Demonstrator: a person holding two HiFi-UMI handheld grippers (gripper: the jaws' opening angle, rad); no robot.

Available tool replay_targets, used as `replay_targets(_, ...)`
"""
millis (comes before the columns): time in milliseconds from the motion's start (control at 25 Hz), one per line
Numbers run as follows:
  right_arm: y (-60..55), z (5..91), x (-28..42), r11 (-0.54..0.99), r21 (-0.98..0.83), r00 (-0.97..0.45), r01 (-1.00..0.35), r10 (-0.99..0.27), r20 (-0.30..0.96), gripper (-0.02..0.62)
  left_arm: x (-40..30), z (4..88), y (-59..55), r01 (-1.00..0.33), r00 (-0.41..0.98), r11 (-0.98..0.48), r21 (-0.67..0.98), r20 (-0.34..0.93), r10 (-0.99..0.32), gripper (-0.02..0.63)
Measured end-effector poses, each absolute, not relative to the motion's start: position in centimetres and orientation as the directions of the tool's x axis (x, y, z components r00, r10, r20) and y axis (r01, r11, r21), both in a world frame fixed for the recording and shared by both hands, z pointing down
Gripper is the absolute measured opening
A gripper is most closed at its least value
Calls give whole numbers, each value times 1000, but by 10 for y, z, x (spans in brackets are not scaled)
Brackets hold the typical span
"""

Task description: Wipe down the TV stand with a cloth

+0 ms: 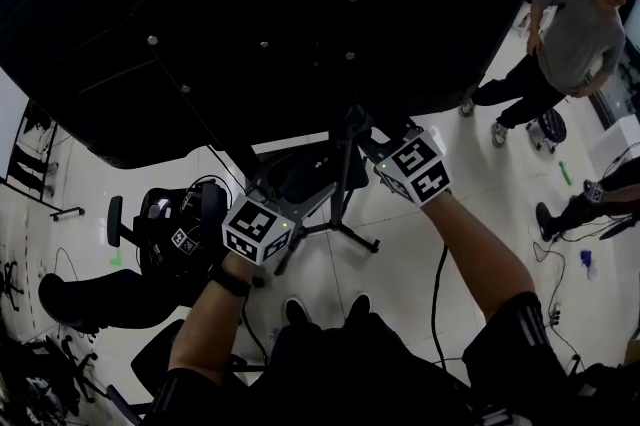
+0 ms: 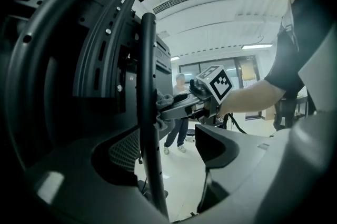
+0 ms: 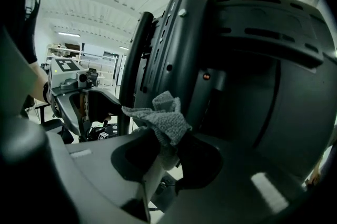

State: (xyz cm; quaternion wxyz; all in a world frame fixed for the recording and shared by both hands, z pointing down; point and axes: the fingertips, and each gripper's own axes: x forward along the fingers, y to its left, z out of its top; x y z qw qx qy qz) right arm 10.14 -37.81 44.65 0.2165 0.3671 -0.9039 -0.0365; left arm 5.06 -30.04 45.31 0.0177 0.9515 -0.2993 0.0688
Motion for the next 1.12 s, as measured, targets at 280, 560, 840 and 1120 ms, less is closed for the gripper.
replay_targets(280,-382,498,103,727,170,-635,-666,-671,383,98,53,506,-312,-572,810,-819,37,177,-558,351)
replay_targets(560,-379,560,106,721,134,-623,-680,-664,413,98,54,576,-316,-587,792,-807,67,255,-555,351)
replay_targets(840,-377,639,105,723,84,-606,-685,-630,486,98,56,646,-320,-602,774,-790,117,328,-541,351)
replay_targets(1120,-382,709,102,706,39,-594,-707,-624,508,97,55,712,-324,-612,758,-778,141,387,-526,351)
